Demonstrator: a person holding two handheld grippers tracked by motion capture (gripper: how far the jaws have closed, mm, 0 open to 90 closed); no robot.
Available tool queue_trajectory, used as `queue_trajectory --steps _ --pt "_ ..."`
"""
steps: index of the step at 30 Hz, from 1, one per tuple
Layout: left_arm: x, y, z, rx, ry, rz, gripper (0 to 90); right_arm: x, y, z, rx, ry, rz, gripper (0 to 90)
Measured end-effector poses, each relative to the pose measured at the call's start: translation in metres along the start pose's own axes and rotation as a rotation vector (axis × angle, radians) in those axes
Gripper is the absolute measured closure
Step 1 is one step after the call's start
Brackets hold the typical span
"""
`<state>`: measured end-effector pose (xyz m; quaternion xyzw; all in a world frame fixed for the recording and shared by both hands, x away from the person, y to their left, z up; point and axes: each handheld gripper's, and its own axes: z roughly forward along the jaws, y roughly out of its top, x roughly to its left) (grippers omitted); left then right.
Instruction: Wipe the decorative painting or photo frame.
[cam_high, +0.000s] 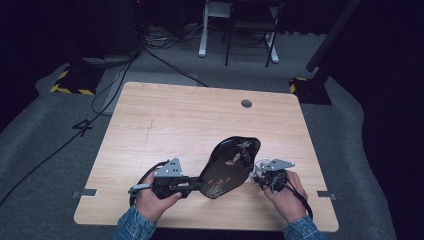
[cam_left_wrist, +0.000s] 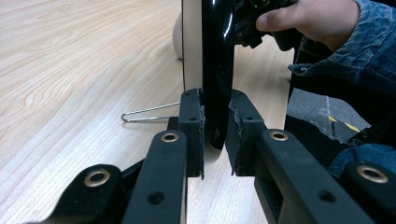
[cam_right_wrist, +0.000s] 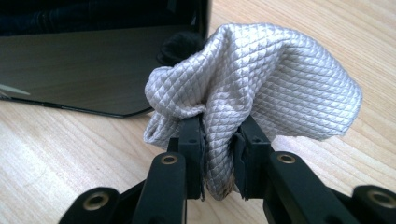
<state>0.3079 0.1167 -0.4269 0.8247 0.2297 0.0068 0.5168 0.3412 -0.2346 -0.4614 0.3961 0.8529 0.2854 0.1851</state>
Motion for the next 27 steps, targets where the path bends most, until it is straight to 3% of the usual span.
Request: queue_trajectory --steps 27 --pt "0.0 0.001 0.001 -0.001 -0.013 -0.007 77.6 0.016 -0.004 0.008 0.095 0.056 -0.034 74.8"
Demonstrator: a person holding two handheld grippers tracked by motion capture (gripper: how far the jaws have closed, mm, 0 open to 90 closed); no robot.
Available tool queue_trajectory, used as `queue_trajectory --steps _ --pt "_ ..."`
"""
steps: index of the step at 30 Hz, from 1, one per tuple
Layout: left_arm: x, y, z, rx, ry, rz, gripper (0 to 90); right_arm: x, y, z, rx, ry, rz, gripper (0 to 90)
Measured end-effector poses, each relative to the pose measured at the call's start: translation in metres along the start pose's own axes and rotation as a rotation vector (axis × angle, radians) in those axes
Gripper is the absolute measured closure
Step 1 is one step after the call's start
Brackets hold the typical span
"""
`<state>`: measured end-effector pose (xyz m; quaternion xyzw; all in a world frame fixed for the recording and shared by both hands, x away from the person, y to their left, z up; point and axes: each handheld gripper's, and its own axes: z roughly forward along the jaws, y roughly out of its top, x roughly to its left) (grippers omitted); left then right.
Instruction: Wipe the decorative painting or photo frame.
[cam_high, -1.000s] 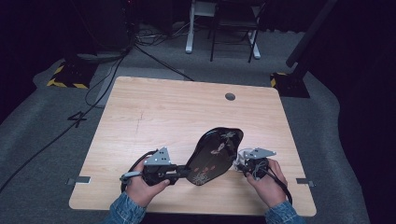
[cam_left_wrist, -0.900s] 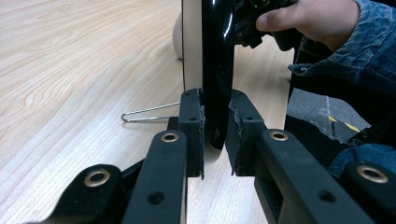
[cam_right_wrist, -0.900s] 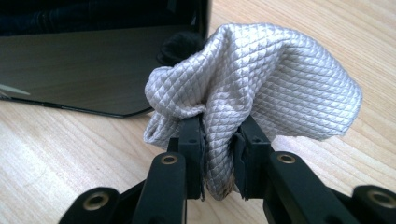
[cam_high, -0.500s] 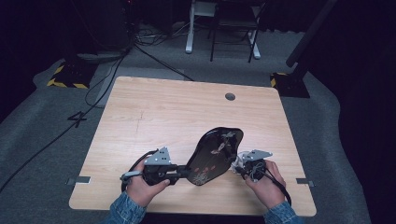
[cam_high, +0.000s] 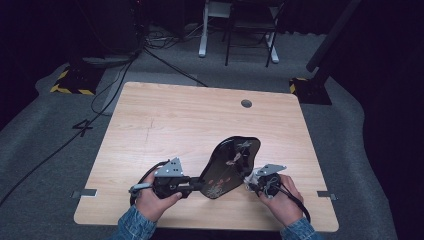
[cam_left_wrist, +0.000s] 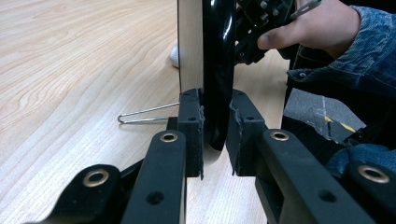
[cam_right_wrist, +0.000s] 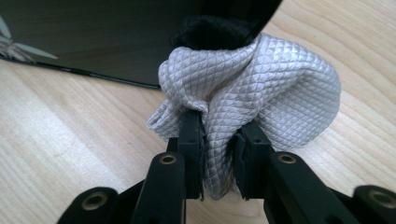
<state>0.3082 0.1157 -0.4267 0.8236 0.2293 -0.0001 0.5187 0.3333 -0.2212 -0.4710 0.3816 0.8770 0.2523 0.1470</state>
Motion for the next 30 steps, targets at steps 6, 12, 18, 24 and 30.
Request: queue_trajectory --steps 6,12,18,24,30 --pt "0.0 0.0 0.0 0.002 0.001 0.001 77.5 0.005 0.0 0.0 0.015 0.023 -0.013 74.9" --pt "0.0 0.0 0.0 0.002 0.007 0.005 77.6 0.01 0.0 -0.001 0.022 0.056 -0.019 74.9" --pt "-0.001 0.0 0.001 -0.007 0.048 0.033 78.6 0.022 0.005 -0.007 -0.003 0.125 -0.042 75.2" --pt "0.002 0.0 0.001 -0.018 0.079 0.047 78.7 0.023 0.004 -0.017 -0.03 0.128 -0.039 75.2" --pt "0.006 0.003 0.002 -0.029 0.087 0.051 78.7 0.024 0.002 -0.028 -0.065 0.129 -0.041 75.3"
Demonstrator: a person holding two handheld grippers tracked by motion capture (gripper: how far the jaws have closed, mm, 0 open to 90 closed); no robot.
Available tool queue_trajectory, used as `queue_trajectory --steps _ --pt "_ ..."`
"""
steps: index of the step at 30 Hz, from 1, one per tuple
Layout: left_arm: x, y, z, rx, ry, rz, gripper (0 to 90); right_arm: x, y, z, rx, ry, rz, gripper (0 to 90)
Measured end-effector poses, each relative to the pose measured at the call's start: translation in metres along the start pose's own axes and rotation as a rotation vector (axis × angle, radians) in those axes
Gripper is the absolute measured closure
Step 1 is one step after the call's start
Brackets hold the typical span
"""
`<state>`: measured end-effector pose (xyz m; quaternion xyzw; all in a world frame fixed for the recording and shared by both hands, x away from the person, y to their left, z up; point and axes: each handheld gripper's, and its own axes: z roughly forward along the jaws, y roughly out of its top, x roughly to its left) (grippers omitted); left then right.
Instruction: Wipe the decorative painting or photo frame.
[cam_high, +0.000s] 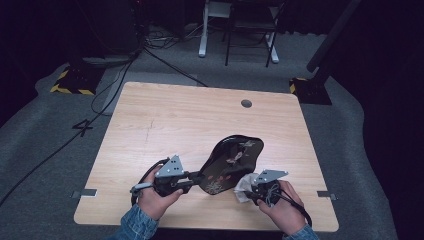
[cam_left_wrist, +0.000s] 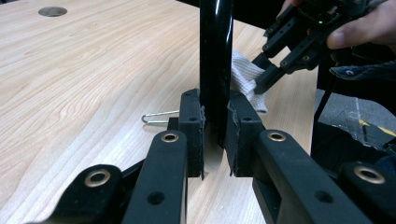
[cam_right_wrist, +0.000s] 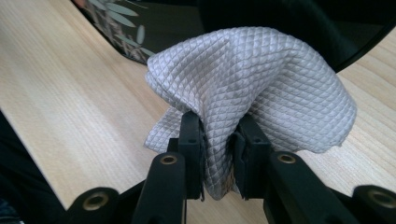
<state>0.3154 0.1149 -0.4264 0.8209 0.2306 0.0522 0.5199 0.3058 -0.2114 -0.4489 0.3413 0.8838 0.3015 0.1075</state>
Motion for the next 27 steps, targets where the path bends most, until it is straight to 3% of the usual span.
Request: queue_trajectory --steps 13,20,27 --pt "0.02 0.002 0.002 -0.004 -0.019 0.005 78.6 0.033 0.002 -0.012 -0.042 0.087 -0.053 75.2" --pt "0.031 0.004 0.003 -0.004 -0.029 0.015 78.6 0.044 0.001 -0.001 -0.018 0.126 -0.064 75.2" --pt "0.033 0.004 0.004 -0.009 -0.032 0.014 78.5 0.049 0.002 0.014 -0.002 0.155 -0.062 74.8"
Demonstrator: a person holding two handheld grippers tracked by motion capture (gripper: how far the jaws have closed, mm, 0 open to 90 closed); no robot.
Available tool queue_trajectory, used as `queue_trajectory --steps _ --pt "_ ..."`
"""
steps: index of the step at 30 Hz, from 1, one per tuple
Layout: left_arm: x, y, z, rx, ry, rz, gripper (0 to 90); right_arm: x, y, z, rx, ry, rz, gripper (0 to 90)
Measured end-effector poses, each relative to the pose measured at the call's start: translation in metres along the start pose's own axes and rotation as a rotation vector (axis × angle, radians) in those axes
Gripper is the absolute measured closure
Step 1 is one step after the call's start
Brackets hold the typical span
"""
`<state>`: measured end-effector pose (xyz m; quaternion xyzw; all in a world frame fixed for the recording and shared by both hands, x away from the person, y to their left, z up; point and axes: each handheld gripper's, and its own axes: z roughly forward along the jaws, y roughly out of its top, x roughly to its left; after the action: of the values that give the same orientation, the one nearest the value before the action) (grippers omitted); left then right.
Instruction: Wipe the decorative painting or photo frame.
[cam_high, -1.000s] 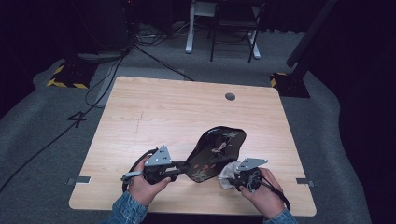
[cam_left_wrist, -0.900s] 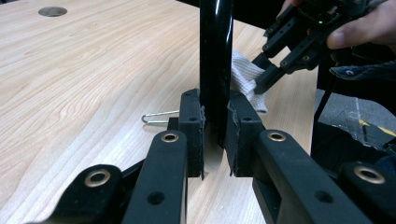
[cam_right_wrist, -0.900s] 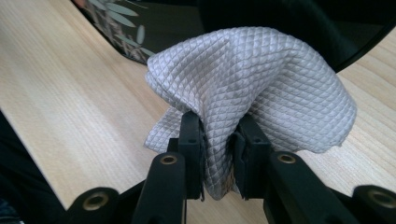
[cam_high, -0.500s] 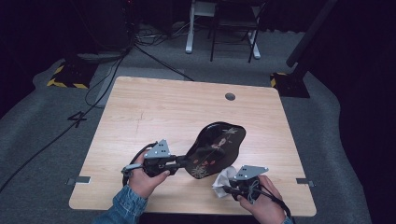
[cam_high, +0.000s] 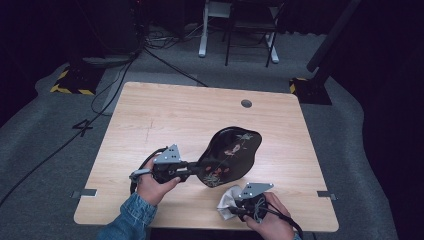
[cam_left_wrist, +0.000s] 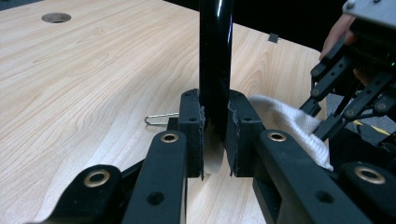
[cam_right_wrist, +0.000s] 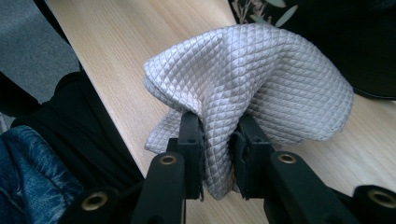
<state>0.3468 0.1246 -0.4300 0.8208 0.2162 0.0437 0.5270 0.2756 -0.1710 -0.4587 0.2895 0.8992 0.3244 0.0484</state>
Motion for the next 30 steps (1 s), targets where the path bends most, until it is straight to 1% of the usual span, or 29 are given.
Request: queue_trajectory --steps 4,8,10,12,14,17,21,26,30 --pt "0.001 0.0 0.0 -0.002 0.0 0.002 78.5 0.001 -0.002 0.01 0.019 0.01 0.003 73.7" --pt "0.002 0.0 0.0 -0.003 0.0 0.008 78.4 0.002 -0.003 0.013 0.025 0.008 0.005 70.2" --pt "0.002 0.0 0.0 -0.003 0.0 0.007 78.4 0.002 -0.004 0.014 0.021 0.001 0.004 65.6" --pt "0.002 0.0 0.0 -0.003 0.0 0.006 78.4 0.002 -0.004 0.014 0.014 -0.01 -0.002 58.6" --pt "0.002 0.0 0.0 -0.004 0.002 0.007 78.3 0.002 -0.005 0.015 0.002 -0.027 -0.011 54.2" --pt "0.001 0.0 0.0 -0.005 0.005 0.005 78.2 0.003 -0.006 0.014 -0.01 -0.033 -0.011 48.0" --pt "0.0 -0.001 0.0 -0.004 0.009 0.008 77.9 0.004 -0.006 0.014 -0.031 -0.029 -0.011 42.1" --pt "0.001 -0.002 -0.003 -0.011 0.016 0.0 76.0 0.006 -0.005 0.01 -0.066 -0.022 -0.021 36.7" --pt "0.001 -0.003 -0.004 -0.02 0.026 -0.001 72.7 0.003 -0.002 0.001 -0.11 -0.025 -0.021 35.1"
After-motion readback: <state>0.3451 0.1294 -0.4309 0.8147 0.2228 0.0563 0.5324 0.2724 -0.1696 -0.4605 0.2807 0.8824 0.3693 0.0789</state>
